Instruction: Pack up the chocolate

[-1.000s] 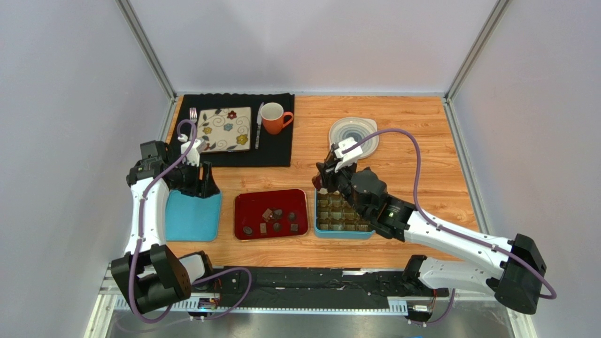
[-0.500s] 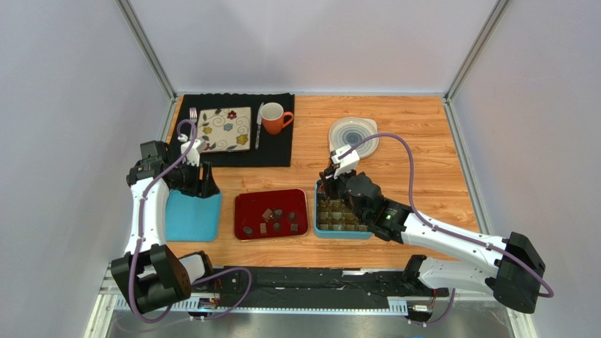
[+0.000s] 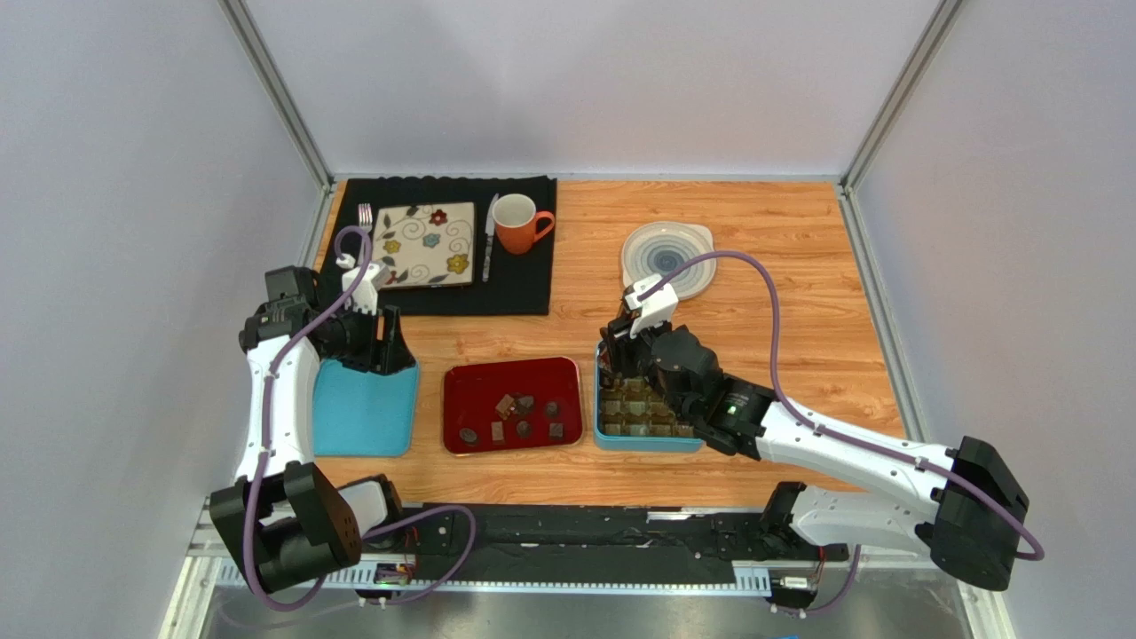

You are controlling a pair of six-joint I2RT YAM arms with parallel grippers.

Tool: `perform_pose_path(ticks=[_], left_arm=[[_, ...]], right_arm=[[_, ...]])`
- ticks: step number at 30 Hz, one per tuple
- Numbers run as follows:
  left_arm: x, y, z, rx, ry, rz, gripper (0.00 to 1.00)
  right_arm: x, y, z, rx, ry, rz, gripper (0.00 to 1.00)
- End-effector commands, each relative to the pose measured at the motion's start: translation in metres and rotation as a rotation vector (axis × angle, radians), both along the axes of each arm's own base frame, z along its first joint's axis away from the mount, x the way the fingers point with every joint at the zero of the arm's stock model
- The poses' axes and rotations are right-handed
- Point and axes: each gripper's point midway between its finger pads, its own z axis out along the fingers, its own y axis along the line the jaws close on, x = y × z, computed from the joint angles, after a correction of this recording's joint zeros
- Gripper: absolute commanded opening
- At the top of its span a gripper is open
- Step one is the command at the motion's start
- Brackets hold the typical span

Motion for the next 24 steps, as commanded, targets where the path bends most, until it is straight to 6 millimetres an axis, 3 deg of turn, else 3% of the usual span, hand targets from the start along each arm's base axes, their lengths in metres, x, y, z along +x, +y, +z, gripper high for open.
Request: perform_pose_path(ticks=[1, 8, 16, 19, 21, 23, 24], left_arm=[[0.004, 0.000, 0.013, -0.002, -0.053, -0.017, 0.67], [0.004, 0.000, 0.014, -0.002, -0.057, -0.018, 0.67], [0.004, -0.001, 0.015, -0.008, -0.055, -0.018, 0.67], [0.004, -0.002, 0.017, -0.008, -0.057, -0.019, 0.67], [0.004, -0.001, 0.017, -0.005, -0.058, -0.018, 0.67], [0.004, -0.001, 0.017, -0.003, -0.059, -0.018, 0.67], [0.004, -0.001, 0.018, -0.003, -0.061, -0.018, 0.67]], right_arm=[[0.005, 0.000, 0.031, 0.063, -0.058, -0.016, 0.40], [-0.005, 0.016, 0.063, 0.114, -0.089, 0.080, 0.30], [-0.024, 0.064, 0.081, 0.143, -0.100, 0.212, 0.27], [-0.027, 0.089, 0.074, 0.160, -0.072, 0.260, 0.28], [-0.030, 0.108, 0.058, 0.143, -0.043, 0.293, 0.28], [-0.033, 0.124, 0.059, 0.154, -0.041, 0.323, 0.28], [-0.035, 0.135, 0.044, 0.131, -0.019, 0.337, 0.28]])
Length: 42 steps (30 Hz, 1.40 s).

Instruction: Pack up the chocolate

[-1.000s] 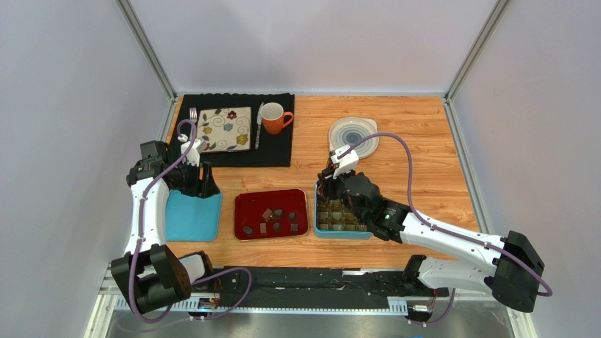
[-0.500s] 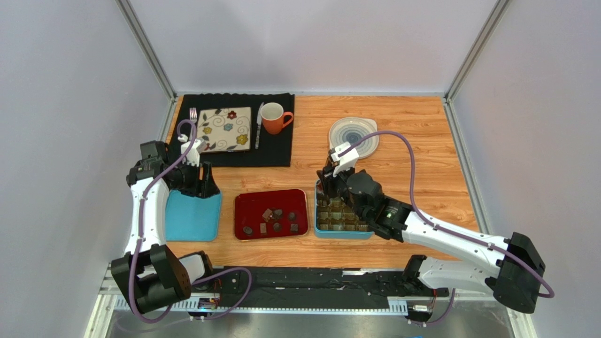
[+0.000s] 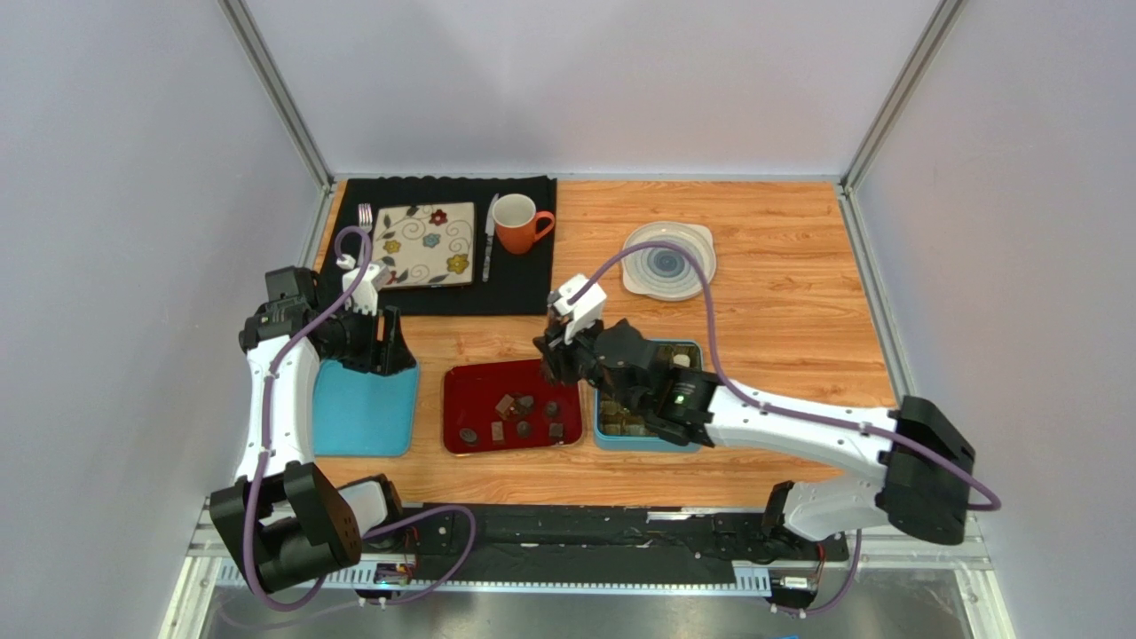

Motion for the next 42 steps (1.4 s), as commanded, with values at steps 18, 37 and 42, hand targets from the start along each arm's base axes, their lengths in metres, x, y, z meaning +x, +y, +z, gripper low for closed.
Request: perform_pose_path(ticks=[18, 37, 42], left_arm=[[0.005, 0.001, 0.014, 0.011, -0.065, -0.019, 0.67], [0.005, 0.002, 0.016, 0.022, -0.076, -0.024, 0.66], [0.005, 0.002, 0.016, 0.020, -0.075, -0.024, 0.67]], right_arm=[[-0.009, 0.102, -0.017, 0.065, 0.043, 0.153, 0.49], [0.001, 0.107, -0.044, 0.011, 0.052, 0.117, 0.49], [0.001, 0.107, -0.056, -0.007, 0.069, 0.116, 0.49]])
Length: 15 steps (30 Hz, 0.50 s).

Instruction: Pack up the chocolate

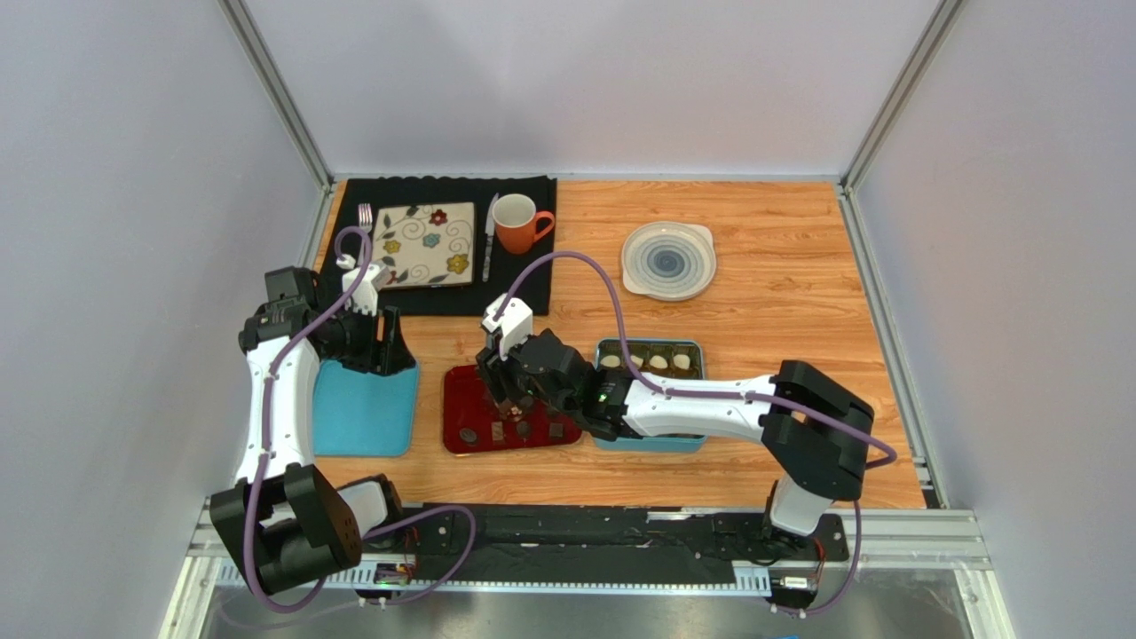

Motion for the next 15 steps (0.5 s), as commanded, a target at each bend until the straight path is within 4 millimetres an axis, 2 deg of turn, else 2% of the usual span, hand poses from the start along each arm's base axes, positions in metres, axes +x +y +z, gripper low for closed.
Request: perform_pose_path(ticks=[1, 4, 8, 12, 15], left_arm=[[0.005, 0.001, 0.015, 0.016, -0.069, -0.023, 0.67], [0.004, 0.002, 0.015, 0.019, -0.070, -0.025, 0.66], [0.004, 0.002, 0.015, 0.020, -0.072, -0.024, 0.66], [0.003, 0.002, 0.014, 0.021, -0.068, -0.025, 0.66], [0.003, 0.002, 0.014, 0.020, -0.069, -0.026, 0.66]], right_arm=[[0.006, 0.012, 0.016, 0.065, -0.021, -0.016, 0.48], [0.008, 0.011, 0.010, 0.051, -0.020, -0.022, 0.48], [0.010, 0.011, 0.012, 0.059, -0.019, -0.025, 0.42], [0.013, 0.009, 0.028, 0.074, -0.054, -0.033, 0.37], [0.018, 0.003, 0.048, 0.096, -0.081, -0.047, 0.35]])
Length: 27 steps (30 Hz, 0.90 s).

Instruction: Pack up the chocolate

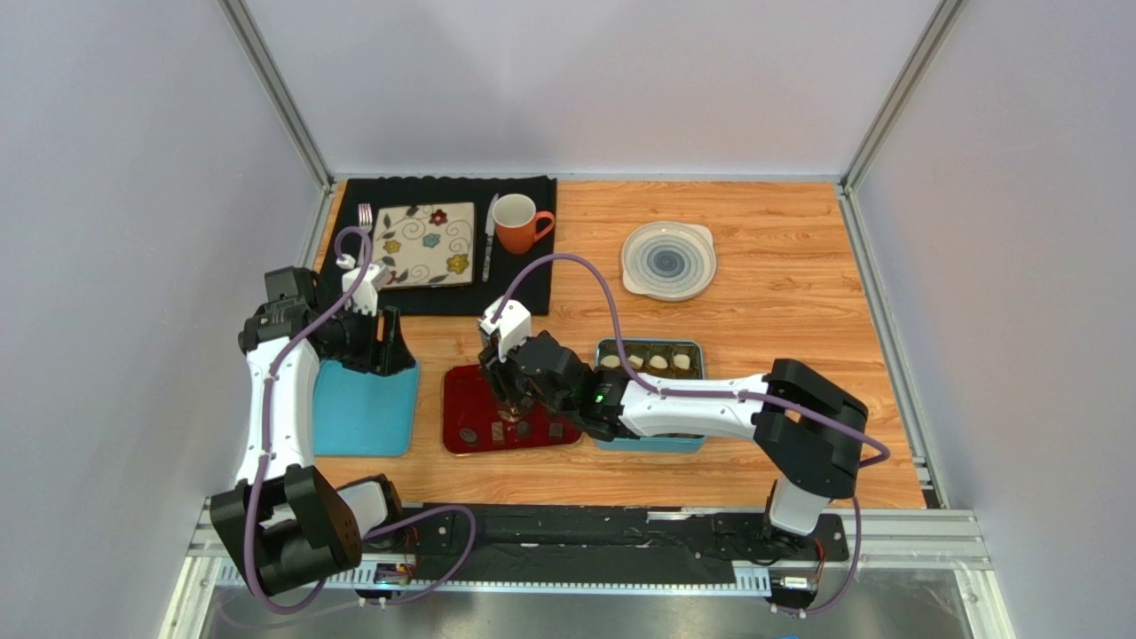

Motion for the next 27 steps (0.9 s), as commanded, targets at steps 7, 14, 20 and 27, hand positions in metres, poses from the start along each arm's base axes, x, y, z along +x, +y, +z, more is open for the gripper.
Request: perform_pose_path(ticks=[7, 14, 20, 27], left_arm=[[0.004, 0.001, 0.014, 0.013, -0.064, -0.022, 0.66], [0.004, 0.001, 0.015, 0.014, -0.066, -0.023, 0.66], [0.005, 0.000, 0.015, 0.004, -0.063, -0.021, 0.66], [0.005, -0.002, 0.017, -0.009, -0.064, -0.021, 0.66]], right_arm=[[0.028, -0.035, 0.114, 0.167, -0.178, -0.118, 0.34], [0.049, -0.119, 0.125, 0.175, -0.189, -0.276, 0.33], [0.047, -0.189, 0.111, 0.171, -0.163, -0.398, 0.33], [0.040, -0.228, 0.087, 0.128, -0.131, -0.472, 0.33]])
